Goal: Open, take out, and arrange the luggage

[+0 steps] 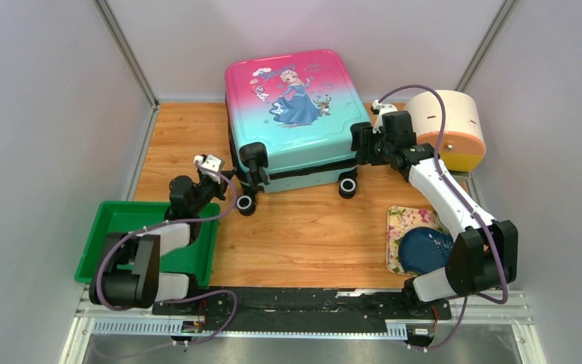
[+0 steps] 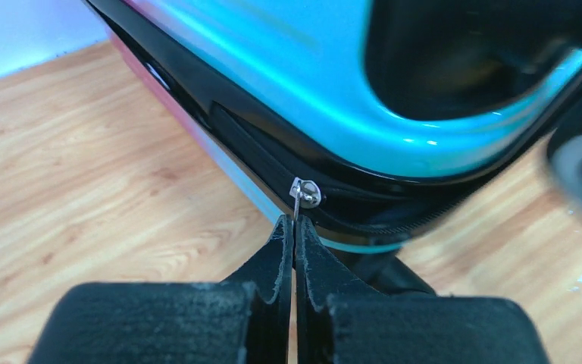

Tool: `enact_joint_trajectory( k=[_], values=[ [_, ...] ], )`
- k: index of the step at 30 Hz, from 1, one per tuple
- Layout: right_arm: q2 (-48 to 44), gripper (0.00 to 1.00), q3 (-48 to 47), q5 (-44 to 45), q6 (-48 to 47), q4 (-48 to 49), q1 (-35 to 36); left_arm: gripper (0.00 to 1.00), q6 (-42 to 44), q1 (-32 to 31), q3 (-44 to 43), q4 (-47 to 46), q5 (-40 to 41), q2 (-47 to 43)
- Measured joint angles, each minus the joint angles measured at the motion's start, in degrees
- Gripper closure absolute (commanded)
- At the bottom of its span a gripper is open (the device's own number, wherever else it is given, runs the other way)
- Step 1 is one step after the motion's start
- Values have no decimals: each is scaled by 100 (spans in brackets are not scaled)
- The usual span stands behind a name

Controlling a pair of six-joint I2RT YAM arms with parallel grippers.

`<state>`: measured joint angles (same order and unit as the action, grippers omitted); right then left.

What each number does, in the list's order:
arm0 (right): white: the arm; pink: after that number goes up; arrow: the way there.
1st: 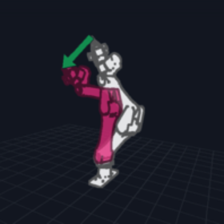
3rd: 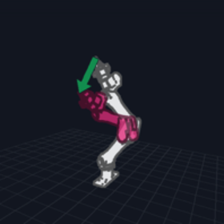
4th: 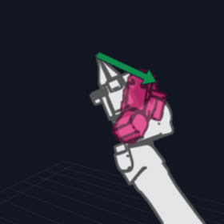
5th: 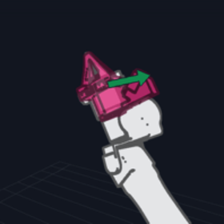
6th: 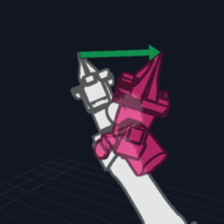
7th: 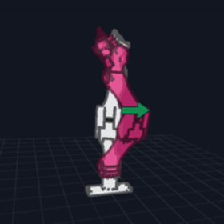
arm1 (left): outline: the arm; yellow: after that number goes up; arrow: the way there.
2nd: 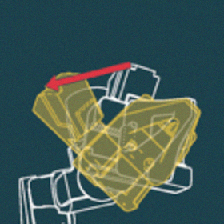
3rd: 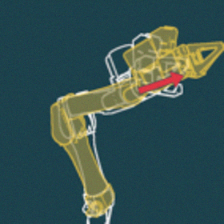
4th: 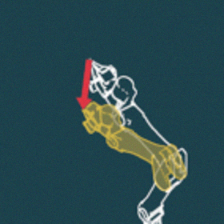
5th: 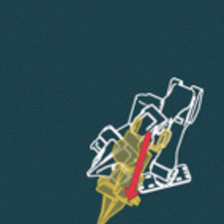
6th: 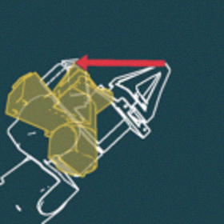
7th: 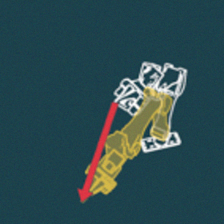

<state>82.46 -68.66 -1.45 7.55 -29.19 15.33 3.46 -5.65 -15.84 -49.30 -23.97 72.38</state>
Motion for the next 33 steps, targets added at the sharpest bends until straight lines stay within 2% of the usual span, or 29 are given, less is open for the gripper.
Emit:
enact_joint_trajectory(
  k=[9, 17, 23, 32, 33],
  values=[
    [-48, 100, 85, -190, -527, 138, -260, 100, 439, 608, -1368, 264, -1071, 1320],
    [-107, 100, 227, -754, -1263, 304, -949, 100, 713, 520, -1438, 485, -1930, 1335],
    [-114, 100, 232, -885, -1602, 293, -1082, 100, 656, 459, -1709, 776, -1788, 1456],
    [-232, 100, 328, -1198, -1620, 267, -1121, 100, 597, 461, -2719, 1655, -1604, 2004],
    [-247, 100, 348, -1233, -1591, 269, -1128, 90, 579, 461, -2889, 1799, -1615, 2090]
  ],
)
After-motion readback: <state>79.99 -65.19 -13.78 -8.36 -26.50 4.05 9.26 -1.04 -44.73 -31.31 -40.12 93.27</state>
